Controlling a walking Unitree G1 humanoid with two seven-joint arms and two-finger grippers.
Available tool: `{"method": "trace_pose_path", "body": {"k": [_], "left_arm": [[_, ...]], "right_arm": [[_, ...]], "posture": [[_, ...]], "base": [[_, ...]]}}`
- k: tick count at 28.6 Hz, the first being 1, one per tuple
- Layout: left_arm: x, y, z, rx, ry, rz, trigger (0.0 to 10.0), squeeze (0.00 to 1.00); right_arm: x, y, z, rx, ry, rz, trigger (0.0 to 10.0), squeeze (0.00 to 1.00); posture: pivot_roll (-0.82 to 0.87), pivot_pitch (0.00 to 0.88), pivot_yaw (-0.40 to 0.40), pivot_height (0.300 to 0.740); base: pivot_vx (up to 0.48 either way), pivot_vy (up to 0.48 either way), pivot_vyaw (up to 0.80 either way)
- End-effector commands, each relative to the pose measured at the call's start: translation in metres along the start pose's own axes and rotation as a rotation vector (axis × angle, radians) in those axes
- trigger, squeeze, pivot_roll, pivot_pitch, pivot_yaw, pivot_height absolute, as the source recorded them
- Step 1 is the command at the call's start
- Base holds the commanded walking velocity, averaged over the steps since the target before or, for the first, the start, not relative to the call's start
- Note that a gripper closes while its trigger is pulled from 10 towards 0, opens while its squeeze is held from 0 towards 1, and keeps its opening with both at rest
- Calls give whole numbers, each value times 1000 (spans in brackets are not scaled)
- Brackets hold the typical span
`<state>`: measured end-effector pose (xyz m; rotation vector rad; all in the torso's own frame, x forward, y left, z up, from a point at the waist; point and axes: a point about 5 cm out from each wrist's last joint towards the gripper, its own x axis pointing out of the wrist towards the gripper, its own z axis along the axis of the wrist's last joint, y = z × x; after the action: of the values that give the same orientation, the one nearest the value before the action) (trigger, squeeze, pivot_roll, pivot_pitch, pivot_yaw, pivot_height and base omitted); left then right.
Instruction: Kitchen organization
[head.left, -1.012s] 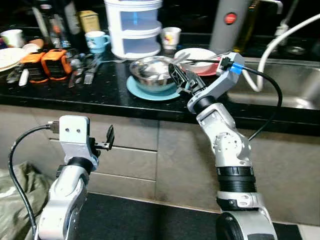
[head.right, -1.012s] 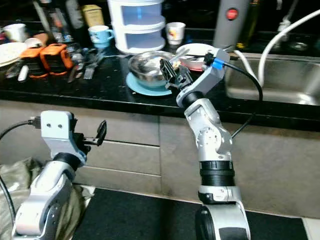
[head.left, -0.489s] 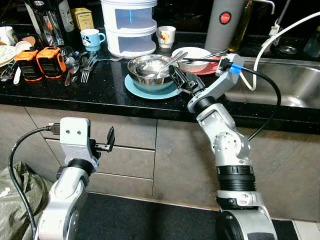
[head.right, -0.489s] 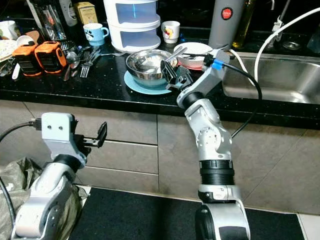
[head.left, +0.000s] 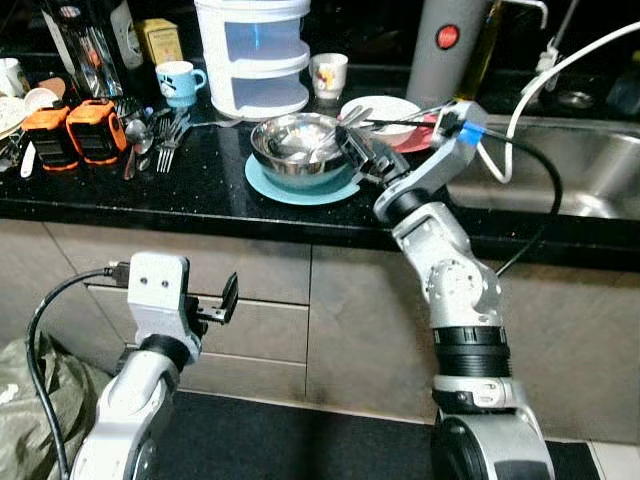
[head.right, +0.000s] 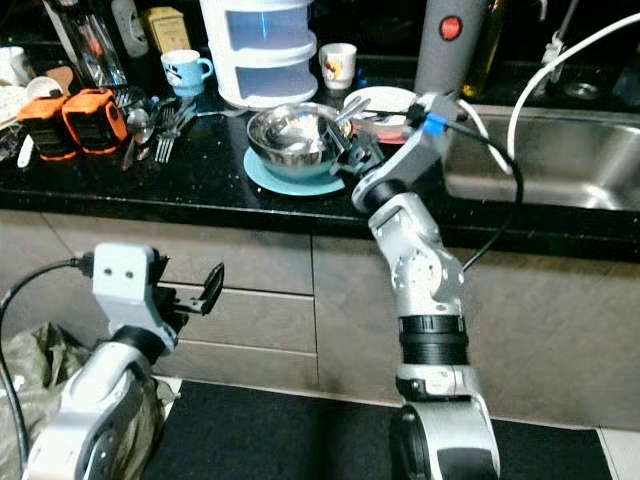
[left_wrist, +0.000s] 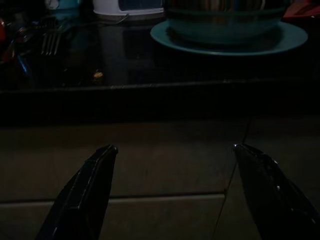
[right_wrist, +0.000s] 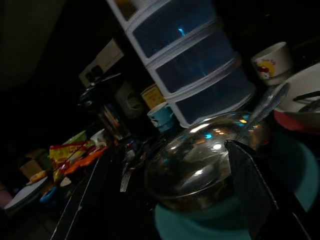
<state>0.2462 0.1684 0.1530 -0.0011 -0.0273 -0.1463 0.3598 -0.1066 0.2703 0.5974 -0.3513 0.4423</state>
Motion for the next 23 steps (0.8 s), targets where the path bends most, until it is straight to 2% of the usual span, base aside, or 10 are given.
{"method": "trace_pose_path", "body": {"k": [1, 8, 13, 14, 16, 18, 19, 21, 23], "left_arm": [[-4, 2, 2, 10, -9, -5, 10000, 0], [-6, -5, 6, 9, -19, -57, 10000, 0], [-8, -16, 9, -29, -37, -156, 10000, 0], [-10, -22, 11, -44, -43, -213, 10000, 0], [-10, -22, 11, -44, -43, -213, 10000, 0], [-17, -33, 18, -78, -58, -357, 10000, 0], [-17, -33, 18, -78, -58, -357, 10000, 0], [-25, -41, 25, -122, -64, -483, 10000, 0], [-30, -44, 27, -137, -53, -540, 10000, 0]], "right_arm": [[1, -3, 2, 8, -2, -9, 10000, 0], [1, -6, 4, 22, -12, -26, 10000, 0], [0, -6, 2, 29, -11, -27, 10000, 0], [0, -6, 2, 31, -12, -28, 10000, 0], [0, -6, 2, 31, -12, -28, 10000, 0], [0, -7, 3, 35, -16, -31, 10000, 0], [0, -7, 3, 35, -16, -31, 10000, 0], [0, -9, 5, 41, -24, -35, 10000, 0], [0, -10, 7, 42, -27, -35, 10000, 0]], "posture": [[108, 0, 13, 740], [112, 0, 17, 740], [117, 0, 21, 740], [116, 0, 23, 740], [116, 0, 23, 740], [116, 0, 23, 740], [116, 0, 23, 740], [117, 0, 23, 740], [116, 0, 23, 740]], "base": [[382, 0, 0], [392, 0, 0], [407, 0, 0], [405, 0, 0], [405, 0, 0], [407, 0, 0], [409, 0, 0], [339, 0, 0], [0, 0, 0]]}}
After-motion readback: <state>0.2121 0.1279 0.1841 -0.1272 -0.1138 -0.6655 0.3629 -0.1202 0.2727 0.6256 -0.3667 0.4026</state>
